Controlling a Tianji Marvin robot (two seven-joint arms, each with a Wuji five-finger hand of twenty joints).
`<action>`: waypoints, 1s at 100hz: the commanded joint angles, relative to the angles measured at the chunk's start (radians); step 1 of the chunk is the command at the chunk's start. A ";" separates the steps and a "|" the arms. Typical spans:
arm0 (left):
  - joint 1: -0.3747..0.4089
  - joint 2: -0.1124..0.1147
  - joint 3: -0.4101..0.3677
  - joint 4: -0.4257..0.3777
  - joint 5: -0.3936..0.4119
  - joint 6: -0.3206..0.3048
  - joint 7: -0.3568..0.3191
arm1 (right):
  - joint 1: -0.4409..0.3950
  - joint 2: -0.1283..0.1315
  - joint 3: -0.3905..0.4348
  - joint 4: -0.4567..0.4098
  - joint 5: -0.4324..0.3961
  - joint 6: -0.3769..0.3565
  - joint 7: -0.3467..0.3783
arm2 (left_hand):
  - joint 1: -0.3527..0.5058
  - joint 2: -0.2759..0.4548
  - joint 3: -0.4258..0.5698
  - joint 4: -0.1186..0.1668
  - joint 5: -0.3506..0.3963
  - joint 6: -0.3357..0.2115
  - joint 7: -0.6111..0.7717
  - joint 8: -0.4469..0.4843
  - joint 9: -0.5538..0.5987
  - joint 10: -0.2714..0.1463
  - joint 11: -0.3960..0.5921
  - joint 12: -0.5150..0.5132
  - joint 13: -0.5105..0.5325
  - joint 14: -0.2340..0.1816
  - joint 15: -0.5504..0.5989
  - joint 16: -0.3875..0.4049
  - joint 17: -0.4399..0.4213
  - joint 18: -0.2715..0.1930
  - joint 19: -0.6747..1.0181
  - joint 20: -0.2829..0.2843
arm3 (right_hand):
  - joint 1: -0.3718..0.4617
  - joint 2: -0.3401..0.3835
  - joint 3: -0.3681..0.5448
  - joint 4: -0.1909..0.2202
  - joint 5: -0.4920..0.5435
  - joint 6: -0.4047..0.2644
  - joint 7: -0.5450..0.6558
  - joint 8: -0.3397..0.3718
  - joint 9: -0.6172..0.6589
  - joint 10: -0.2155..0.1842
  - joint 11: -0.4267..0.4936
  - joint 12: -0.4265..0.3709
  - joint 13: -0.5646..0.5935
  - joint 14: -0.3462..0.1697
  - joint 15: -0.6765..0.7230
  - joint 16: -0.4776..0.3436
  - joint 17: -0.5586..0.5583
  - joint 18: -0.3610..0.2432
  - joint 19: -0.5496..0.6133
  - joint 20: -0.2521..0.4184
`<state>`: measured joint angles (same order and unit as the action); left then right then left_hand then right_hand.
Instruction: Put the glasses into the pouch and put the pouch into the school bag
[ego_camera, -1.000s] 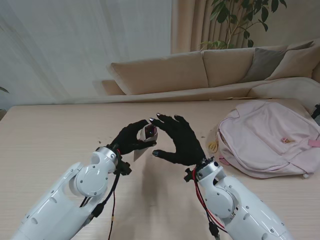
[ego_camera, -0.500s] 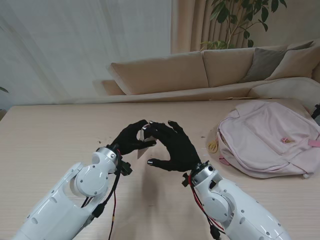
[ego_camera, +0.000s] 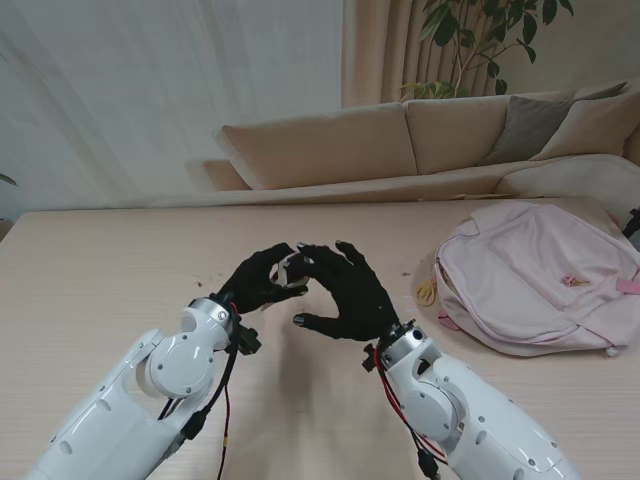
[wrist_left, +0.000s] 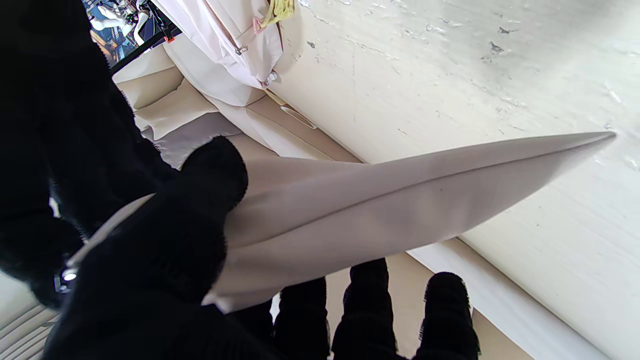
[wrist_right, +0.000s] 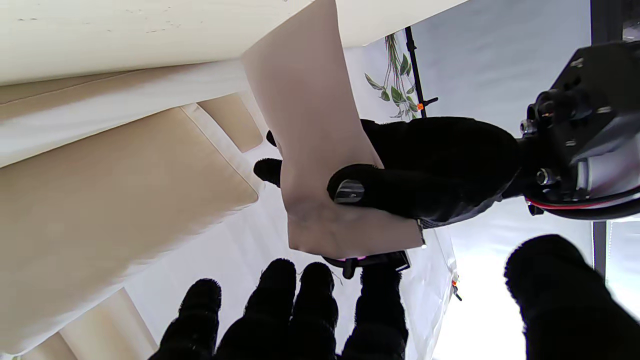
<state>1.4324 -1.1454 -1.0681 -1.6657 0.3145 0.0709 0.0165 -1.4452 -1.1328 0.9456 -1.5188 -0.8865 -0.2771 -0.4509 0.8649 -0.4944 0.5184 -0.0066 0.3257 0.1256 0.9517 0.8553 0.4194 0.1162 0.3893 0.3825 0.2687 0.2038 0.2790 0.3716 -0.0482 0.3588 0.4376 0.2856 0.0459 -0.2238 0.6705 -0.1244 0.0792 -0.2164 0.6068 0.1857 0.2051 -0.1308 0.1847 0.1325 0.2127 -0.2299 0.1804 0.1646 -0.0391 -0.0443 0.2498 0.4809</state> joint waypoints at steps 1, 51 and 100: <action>-0.006 -0.010 -0.001 -0.033 -0.018 -0.011 -0.008 | -0.002 0.004 -0.012 0.024 -0.012 0.013 0.030 | -0.013 0.055 -0.024 -0.025 0.029 -0.106 0.106 0.008 0.024 0.000 0.007 0.005 0.015 0.000 0.004 0.004 -0.006 0.015 -0.002 -0.013 | -0.035 0.020 0.012 0.002 0.192 0.009 0.148 0.045 -0.017 -0.001 0.004 0.009 -0.053 -0.032 0.000 0.003 -0.012 -0.008 -0.037 0.021; 0.004 -0.021 -0.001 -0.050 -0.075 -0.019 0.017 | 0.051 0.016 -0.071 0.066 -0.065 0.039 0.041 | 0.000 0.076 -0.046 -0.028 0.049 -0.110 0.114 0.005 0.049 0.002 0.007 0.004 0.031 0.002 0.007 0.003 -0.003 0.015 -0.003 -0.013 | -0.052 0.033 -0.017 0.003 0.011 0.011 0.138 0.033 -0.024 -0.007 -0.036 -0.010 -0.058 -0.025 -0.021 -0.009 -0.010 0.002 -0.054 0.008; -0.006 -0.023 0.005 -0.019 -0.038 -0.013 0.033 | 0.009 -0.011 0.035 0.010 0.021 -0.069 -0.008 | -0.004 0.128 -0.093 -0.029 0.096 -0.127 0.108 0.004 0.088 -0.004 0.003 0.002 0.046 0.004 0.011 0.003 0.004 0.013 -0.002 -0.012 | -0.075 0.024 -0.054 0.017 0.017 -0.179 0.026 -0.033 -0.013 0.010 0.025 0.020 -0.050 0.003 0.066 0.039 -0.028 0.019 0.009 0.075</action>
<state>1.4345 -1.1598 -1.0590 -1.6765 0.2689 0.0665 0.0565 -1.4151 -1.1404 0.9714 -1.4831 -0.8722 -0.3409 -0.4711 0.8452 -0.4925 0.4379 -0.0066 0.3383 0.1161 0.9430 0.8378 0.4869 0.1166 0.3779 0.3825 0.2923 0.2055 0.2790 0.3716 -0.0425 0.3592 0.4376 0.2855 -0.0028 -0.1889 0.6547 -0.1263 0.0711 -0.3689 0.5951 0.1598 0.2050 -0.1318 0.1911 0.1340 0.2024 -0.2217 0.2230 0.1879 -0.0486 -0.0184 0.2420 0.5247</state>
